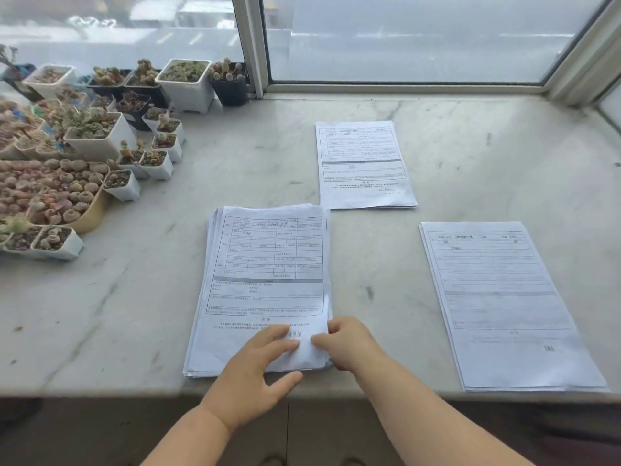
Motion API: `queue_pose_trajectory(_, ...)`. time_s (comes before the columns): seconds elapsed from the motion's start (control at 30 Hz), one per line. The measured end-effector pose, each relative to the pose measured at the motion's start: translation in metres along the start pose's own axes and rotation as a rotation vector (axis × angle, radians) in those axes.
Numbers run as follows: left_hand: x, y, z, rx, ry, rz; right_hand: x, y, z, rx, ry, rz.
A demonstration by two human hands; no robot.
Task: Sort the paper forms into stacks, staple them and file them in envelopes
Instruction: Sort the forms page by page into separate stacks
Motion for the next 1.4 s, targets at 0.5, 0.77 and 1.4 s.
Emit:
queue_pose_trajectory(0.5, 0.076, 0.070, -0.071, 0.504, -0.058, -0.014, -0.006, 0.165, -0.001, 0.261, 0.228, -0.356)
queue_pose_trajectory(0.77, 0.085, 0.078, -0.186, 0.497, -0.078, 0.178, -0.023, 0.288, -0.028, 0.474, 0.249, -0.852)
queue_pose_trajectory(1.4, -0.014, 0.103, -0.318, 0.294, 0.480, 0.525, -0.117, 0.243, -0.161, 0.499, 0.375, -0.239)
Point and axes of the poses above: each hand's wrist, its own z-axis away from the middle knuckle, its own y-axis out of the back of the hand, x = y × z, the point moved 7 cm from there along -z, towards the middle knuckle, and after that the axes turned 5 degrees about -y, right-handed, at the moved point
